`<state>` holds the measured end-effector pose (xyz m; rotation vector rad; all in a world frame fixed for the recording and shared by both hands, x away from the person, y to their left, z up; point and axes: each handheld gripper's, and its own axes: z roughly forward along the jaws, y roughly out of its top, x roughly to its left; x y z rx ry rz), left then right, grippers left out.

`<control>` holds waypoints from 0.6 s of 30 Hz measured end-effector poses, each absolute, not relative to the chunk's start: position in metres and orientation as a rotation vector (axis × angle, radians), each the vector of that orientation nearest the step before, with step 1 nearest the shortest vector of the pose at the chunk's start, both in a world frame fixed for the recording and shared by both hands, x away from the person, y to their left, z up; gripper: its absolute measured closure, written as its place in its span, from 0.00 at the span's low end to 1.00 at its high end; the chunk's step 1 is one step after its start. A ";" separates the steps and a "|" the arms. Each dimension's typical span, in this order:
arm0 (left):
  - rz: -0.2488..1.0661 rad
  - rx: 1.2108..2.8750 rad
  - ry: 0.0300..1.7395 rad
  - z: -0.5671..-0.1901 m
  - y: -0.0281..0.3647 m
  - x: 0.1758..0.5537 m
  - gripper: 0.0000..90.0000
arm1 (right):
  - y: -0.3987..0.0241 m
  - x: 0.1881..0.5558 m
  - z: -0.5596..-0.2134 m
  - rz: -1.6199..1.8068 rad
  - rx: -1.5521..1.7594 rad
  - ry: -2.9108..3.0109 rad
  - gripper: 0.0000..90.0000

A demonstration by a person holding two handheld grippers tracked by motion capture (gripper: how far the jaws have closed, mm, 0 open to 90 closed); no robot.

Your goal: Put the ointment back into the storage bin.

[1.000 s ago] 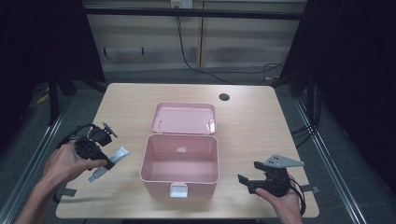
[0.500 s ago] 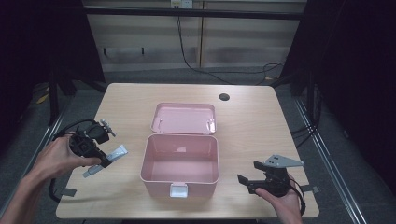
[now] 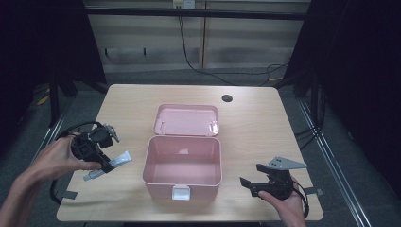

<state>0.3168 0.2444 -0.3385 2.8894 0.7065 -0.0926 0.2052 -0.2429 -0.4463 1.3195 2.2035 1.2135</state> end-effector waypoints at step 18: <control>-0.049 2.796 0.624 -0.313 0.252 0.311 0.79 | -0.242 0.205 -0.446 1.212 1.317 2.212 0.19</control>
